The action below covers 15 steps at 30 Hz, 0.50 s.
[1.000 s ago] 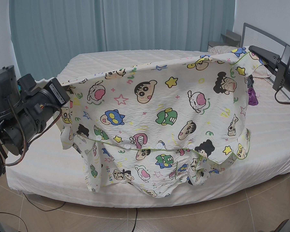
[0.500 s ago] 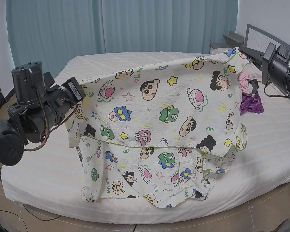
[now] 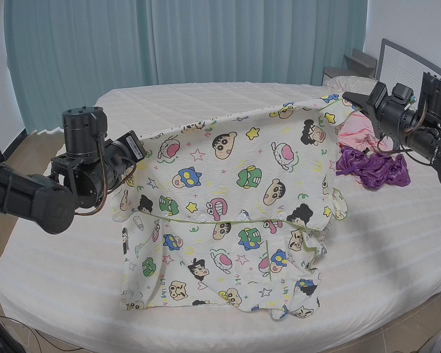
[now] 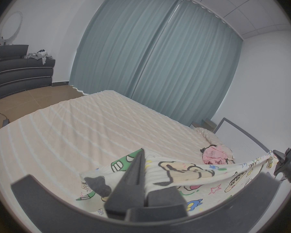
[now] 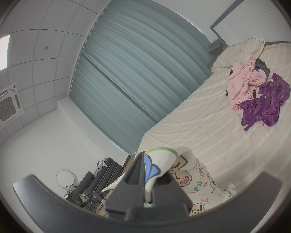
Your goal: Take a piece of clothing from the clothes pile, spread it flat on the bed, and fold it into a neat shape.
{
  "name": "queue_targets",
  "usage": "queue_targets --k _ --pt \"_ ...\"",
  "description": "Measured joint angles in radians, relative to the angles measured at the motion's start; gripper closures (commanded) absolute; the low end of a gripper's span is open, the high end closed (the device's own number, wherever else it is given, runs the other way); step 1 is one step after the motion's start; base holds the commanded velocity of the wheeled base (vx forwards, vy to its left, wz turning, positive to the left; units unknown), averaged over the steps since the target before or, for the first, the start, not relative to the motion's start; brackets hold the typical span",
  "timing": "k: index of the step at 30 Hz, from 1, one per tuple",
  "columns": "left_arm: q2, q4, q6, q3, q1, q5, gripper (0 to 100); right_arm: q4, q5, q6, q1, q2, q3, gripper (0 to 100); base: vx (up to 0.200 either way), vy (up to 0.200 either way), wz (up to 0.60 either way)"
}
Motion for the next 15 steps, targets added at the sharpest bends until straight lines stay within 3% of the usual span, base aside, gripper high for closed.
queue_targets --k 7,14,15 --pt "0.106 0.004 0.001 -0.073 0.006 0.001 100 -0.003 -0.003 0.006 -0.031 0.089 -0.024 100 0.000 0.000 0.00" --pt "0.214 0.019 0.001 -0.168 0.023 0.003 100 -0.004 -0.047 0.009 -0.040 0.186 -0.068 100 0.000 0.000 0.00" --pt "0.231 0.025 0.001 -0.186 0.027 0.003 0 -0.005 -0.052 0.009 -0.040 0.202 -0.078 100 0.000 0.000 0.00"
